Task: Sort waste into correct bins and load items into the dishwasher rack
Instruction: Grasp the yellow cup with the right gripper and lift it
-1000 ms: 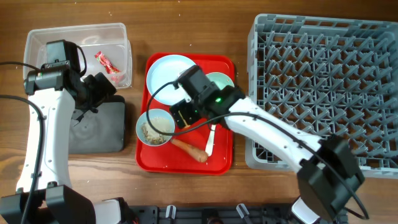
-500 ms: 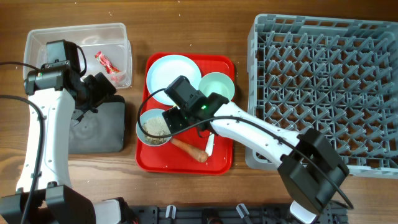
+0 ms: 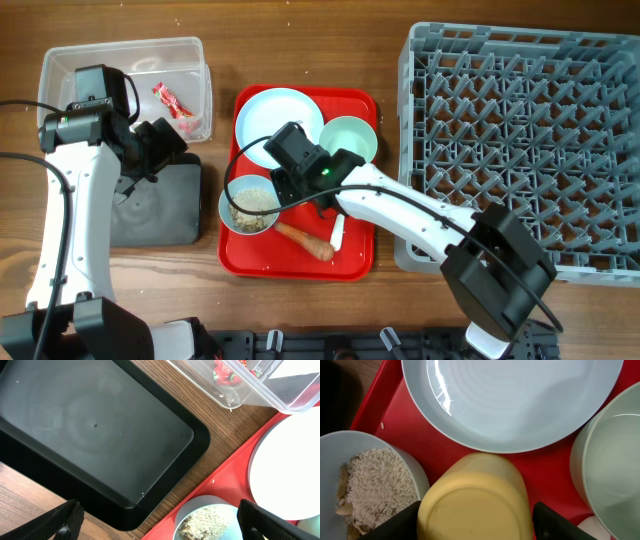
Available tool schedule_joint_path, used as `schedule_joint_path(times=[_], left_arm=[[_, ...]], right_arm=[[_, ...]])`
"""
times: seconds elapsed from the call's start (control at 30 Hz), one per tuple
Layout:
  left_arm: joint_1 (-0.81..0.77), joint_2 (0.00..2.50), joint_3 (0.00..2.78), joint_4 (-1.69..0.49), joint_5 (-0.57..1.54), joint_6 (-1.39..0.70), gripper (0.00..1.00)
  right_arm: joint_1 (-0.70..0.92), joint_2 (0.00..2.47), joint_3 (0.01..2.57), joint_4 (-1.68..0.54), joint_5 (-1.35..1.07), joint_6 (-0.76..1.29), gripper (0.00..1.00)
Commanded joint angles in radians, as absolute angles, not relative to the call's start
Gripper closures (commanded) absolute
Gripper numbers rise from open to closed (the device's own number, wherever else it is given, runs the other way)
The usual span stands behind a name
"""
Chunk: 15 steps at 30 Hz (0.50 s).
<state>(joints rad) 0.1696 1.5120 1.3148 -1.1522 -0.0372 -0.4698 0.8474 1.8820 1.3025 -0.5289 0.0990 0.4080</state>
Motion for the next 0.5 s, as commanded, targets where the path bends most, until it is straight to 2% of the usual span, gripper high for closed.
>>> schedule_joint_path(times=[0.0, 0.27, 0.47], left_arm=[[0.173, 1.498, 1.312, -1.153, -0.050, -0.479, 0.00], [0.173, 1.498, 1.312, -1.154, -0.050, -0.479, 0.00], [0.173, 1.498, 1.312, -1.153, -0.050, -0.479, 0.00]], right_arm=[[0.847, 1.936, 1.327, -0.530, 0.112, 0.423, 0.33], [0.845, 1.907, 1.327, -0.541, 0.116, 0.429, 0.55], [0.822, 1.710, 1.328, -0.632, 0.234, 0.418, 0.55]])
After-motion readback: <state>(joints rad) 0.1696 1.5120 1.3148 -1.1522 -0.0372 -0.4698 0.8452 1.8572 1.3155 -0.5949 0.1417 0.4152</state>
